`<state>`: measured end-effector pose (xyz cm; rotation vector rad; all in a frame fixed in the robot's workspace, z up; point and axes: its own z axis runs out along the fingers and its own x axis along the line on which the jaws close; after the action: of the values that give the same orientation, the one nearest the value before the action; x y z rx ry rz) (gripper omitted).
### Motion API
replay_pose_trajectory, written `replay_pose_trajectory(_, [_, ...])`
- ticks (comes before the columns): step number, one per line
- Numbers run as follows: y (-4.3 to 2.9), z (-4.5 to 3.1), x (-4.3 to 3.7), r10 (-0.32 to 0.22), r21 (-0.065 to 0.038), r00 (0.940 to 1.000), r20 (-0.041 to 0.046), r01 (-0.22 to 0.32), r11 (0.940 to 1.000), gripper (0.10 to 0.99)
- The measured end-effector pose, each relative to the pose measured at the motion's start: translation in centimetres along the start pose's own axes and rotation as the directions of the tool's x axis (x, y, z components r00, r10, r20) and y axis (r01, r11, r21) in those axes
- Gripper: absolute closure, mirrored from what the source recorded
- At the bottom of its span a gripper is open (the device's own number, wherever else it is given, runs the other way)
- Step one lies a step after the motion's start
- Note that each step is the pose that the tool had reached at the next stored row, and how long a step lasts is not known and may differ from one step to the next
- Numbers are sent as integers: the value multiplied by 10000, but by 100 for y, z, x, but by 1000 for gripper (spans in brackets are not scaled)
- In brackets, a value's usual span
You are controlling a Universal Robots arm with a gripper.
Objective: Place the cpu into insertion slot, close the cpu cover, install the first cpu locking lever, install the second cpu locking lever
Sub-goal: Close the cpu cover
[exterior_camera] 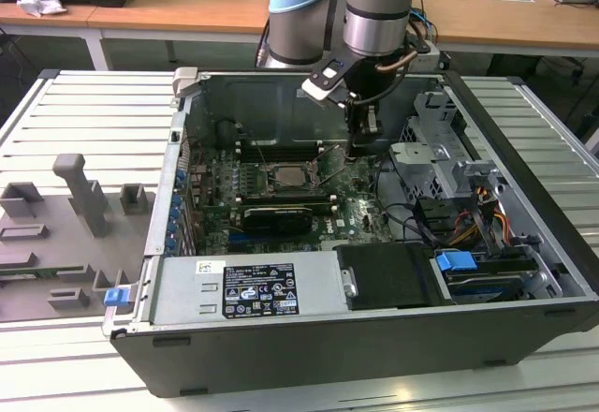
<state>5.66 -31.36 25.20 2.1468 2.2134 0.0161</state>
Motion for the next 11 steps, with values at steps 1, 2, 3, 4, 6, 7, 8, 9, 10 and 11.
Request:
replay_pose_trajectory(1, [-1,29,3,-28,9,10000,-2,28,10000,980])
replay_pose_trajectory(2, [-4,37,4,-43,13,10000,-2,43,10000,980])
replay_pose_trajectory(3, [-39,37,5,-45,16,10000,-2,45,10000,980])
replay_pose_trajectory(4, [-73,35,6,-42,16,10000,-2,42,10000,980])
replay_pose_trajectory(6, [-128,32,8,-44,15,10000,-1,44,10000,980])
replay_pose_trajectory(7, [-138,32,7,-42,16,10000,-1,42,10000,980])
replay_pose_trajectory(8, [-148,32,8,-42,15,10000,-3,42,10000,980])
replay_pose_trajectory(9, [-158,31,9,-42,15,10000,-3,42,10000,980])
replay_pose_trajectory(10, [-163,31,9,-42,15,10000,-3,42,10000,980])
replay_pose_trajectory(11, [-165,31,9,-42,15,10000,-2,42,10000,980])
